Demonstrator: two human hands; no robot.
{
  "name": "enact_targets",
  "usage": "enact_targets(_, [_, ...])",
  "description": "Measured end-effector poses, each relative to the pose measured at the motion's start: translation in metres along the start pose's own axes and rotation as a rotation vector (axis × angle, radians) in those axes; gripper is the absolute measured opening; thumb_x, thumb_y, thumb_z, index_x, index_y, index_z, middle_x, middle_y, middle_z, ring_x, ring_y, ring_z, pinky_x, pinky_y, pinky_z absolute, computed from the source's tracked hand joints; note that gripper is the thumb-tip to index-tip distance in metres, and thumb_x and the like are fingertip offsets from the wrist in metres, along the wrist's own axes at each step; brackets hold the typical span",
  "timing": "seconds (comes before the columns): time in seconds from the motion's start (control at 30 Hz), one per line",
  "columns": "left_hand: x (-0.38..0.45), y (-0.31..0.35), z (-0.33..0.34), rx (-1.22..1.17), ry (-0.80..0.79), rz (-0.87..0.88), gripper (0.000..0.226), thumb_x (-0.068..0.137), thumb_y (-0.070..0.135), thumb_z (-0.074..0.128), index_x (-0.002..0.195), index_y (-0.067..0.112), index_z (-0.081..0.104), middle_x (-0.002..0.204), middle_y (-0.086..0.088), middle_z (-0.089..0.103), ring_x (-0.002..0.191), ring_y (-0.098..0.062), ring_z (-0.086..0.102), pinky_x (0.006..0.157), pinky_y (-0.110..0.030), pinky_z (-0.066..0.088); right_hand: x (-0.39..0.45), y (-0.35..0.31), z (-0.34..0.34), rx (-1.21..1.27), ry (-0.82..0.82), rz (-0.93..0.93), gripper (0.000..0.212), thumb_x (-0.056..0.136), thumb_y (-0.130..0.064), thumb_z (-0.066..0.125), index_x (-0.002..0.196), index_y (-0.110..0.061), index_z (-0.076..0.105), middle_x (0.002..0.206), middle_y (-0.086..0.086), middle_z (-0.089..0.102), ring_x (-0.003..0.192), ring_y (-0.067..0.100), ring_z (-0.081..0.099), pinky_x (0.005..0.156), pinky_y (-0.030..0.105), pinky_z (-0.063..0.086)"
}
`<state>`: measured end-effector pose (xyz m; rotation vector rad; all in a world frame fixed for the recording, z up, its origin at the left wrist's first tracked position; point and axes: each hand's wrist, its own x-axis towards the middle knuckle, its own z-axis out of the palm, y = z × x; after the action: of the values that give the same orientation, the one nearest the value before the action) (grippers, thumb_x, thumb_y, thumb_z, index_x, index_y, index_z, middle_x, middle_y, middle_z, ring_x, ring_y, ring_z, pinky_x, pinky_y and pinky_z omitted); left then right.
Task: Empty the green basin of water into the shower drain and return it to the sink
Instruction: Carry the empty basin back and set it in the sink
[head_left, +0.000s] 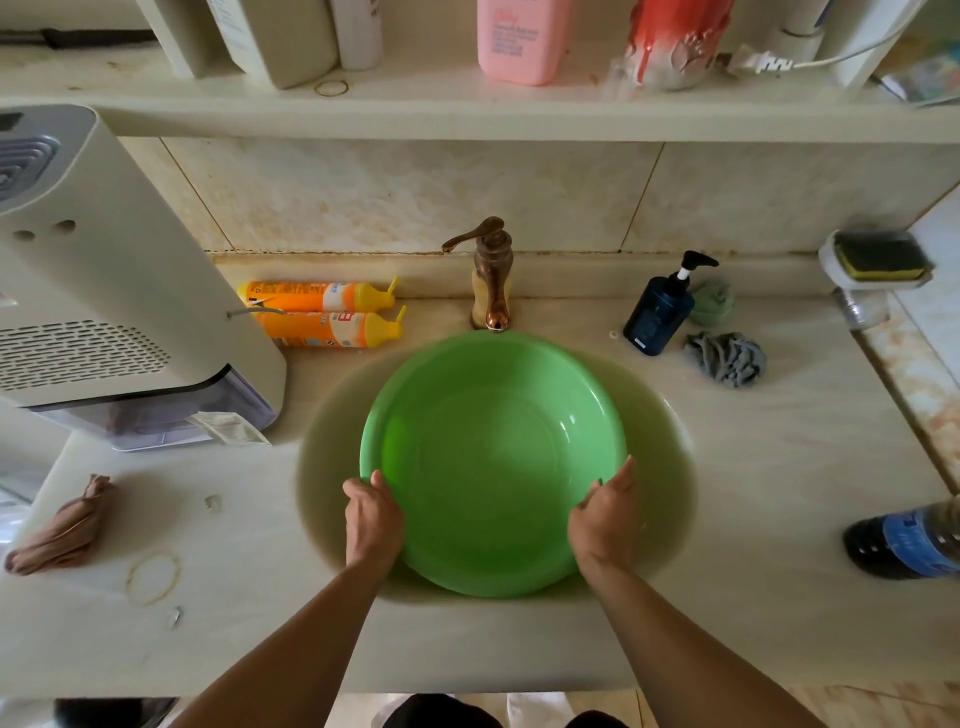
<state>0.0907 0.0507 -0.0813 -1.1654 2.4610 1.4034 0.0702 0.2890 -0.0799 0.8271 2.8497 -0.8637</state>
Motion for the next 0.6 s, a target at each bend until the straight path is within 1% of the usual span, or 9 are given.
enact_targets(0.07, [0.002, -0.001, -0.001, 0.018, -0.014, -0.002, 0.037, 0.105, 0.034, 0.026, 0.101, -0.001, 0.039, 0.106, -0.032, 0.061, 0.086, -0.038, 0.056, 0.073, -0.039, 0.041, 0.001, 0.001, 0.0, -0.003, -0.015, 0.008, 0.069, 0.087, 0.002, 0.052, 0.148, 0.008, 0.021, 0.132, 0.028, 0.047, 0.118, 0.044, 0.049, 0.098, 0.048, 0.04])
enact_targets(0.17, [0.003, 0.0, -0.002, 0.045, -0.021, 0.006, 0.034, 0.104, 0.035, 0.029, 0.1, 0.002, 0.039, 0.109, -0.034, 0.06, 0.096, -0.045, 0.059, 0.075, -0.039, 0.041, -0.001, 0.005, 0.001, -0.006, -0.033, 0.015, 0.069, 0.088, 0.0, 0.05, 0.149, 0.006, 0.02, 0.134, 0.027, 0.047, 0.119, 0.044, 0.048, 0.099, 0.049, 0.038])
enact_targets(0.3, [0.002, 0.0, -0.004, 0.059, -0.007, 0.025, 0.033, 0.104, 0.035, 0.03, 0.099, 0.004, 0.039, 0.108, -0.034, 0.06, 0.096, -0.046, 0.059, 0.075, -0.041, 0.041, 0.0, 0.005, 0.001, -0.009, -0.043, 0.042, 0.068, 0.088, -0.001, 0.05, 0.149, 0.006, 0.02, 0.135, 0.027, 0.046, 0.121, 0.045, 0.047, 0.104, 0.052, 0.036])
enact_targets(0.4, [0.001, 0.0, -0.006, 0.041, -0.014, 0.018, 0.034, 0.104, 0.036, 0.03, 0.101, 0.004, 0.04, 0.109, -0.033, 0.06, 0.096, -0.045, 0.059, 0.075, -0.041, 0.042, 0.0, 0.005, -0.002, 0.009, -0.073, 0.031, 0.069, 0.089, 0.0, 0.049, 0.15, 0.005, 0.018, 0.137, 0.026, 0.045, 0.124, 0.043, 0.046, 0.104, 0.046, 0.034])
enact_targets(0.47, [0.0, -0.001, -0.006, 0.038, -0.01, 0.015, 0.034, 0.104, 0.036, 0.03, 0.1, 0.004, 0.04, 0.11, -0.033, 0.06, 0.098, -0.046, 0.058, 0.075, -0.04, 0.04, 0.0, 0.005, -0.006, 0.016, -0.08, 0.027, 0.07, 0.089, 0.0, 0.049, 0.151, 0.005, 0.016, 0.137, 0.025, 0.045, 0.124, 0.041, 0.046, 0.103, 0.045, 0.035])
enact_targets(0.6, [-0.004, -0.004, -0.005, 0.024, 0.017, 0.003, 0.033, 0.104, 0.036, 0.03, 0.1, 0.005, 0.04, 0.111, -0.034, 0.06, 0.1, -0.047, 0.058, 0.076, -0.041, 0.04, -0.003, 0.001, -0.013, 0.017, -0.083, 0.003, 0.068, 0.09, 0.002, 0.048, 0.15, 0.006, 0.016, 0.134, 0.024, 0.048, 0.119, 0.038, 0.051, 0.096, 0.04, 0.039])
